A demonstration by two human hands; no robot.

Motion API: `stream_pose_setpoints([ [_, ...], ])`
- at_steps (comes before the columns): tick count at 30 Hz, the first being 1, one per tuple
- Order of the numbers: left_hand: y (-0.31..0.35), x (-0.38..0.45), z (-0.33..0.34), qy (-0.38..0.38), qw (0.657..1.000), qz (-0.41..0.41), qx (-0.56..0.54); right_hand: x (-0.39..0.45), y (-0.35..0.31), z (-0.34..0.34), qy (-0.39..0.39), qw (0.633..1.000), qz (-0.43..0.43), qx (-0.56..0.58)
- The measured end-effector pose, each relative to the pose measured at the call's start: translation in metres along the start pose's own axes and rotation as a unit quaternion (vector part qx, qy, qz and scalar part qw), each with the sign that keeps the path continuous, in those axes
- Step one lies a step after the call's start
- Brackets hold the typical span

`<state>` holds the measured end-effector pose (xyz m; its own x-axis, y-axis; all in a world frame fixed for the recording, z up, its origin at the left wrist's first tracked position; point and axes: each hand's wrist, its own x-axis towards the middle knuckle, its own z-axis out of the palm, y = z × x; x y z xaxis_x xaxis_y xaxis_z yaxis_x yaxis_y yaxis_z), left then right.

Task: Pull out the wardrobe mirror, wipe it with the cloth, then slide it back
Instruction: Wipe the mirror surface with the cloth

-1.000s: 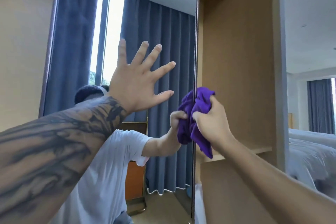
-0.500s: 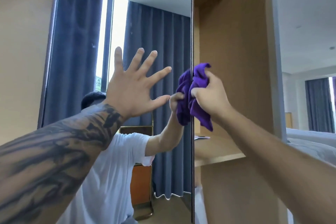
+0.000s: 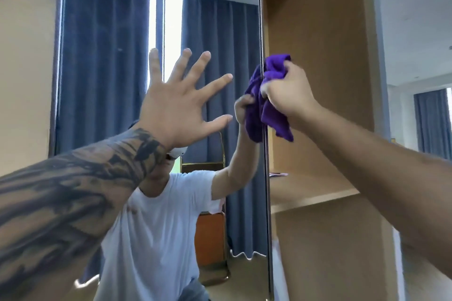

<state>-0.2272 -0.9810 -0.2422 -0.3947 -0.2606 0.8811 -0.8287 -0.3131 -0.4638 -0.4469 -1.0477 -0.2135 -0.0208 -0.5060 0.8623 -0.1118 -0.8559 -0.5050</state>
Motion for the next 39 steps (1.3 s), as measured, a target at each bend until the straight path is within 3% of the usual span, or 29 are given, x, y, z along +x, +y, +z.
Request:
stream_pose_setpoints([
  [6,0.000,0.000,-0.002,-0.007,1.000,-0.003,0.000,-0.026,0.006,0.001,0.000,0.999,-0.030,-0.031],
  [13,0.001,0.000,-0.002,-0.017,1.000,-0.006,0.005,-0.130,0.064,-0.004,-0.045,0.997,0.050,-0.025],
  [17,0.000,0.001,-0.004,-0.020,1.000,-0.003,0.009,-0.078,0.035,0.001,-0.005,0.999,0.035,0.030],
  [23,0.002,0.001,-0.004,-0.013,1.000,-0.001,0.017,0.014,-0.011,0.004,0.008,1.000,0.004,-0.011],
  [32,0.003,0.003,-0.003,-0.018,0.999,-0.003,0.036,-0.144,0.064,0.012,-0.010,0.995,0.086,-0.055],
  [35,0.002,0.004,-0.003,-0.020,0.999,0.009,0.035,-0.119,0.044,0.014,-0.005,0.996,0.080,-0.048],
  [39,-0.009,0.013,-0.014,-0.031,0.998,0.041,0.022,-0.021,-0.004,0.011,0.006,0.998,0.042,-0.051],
])
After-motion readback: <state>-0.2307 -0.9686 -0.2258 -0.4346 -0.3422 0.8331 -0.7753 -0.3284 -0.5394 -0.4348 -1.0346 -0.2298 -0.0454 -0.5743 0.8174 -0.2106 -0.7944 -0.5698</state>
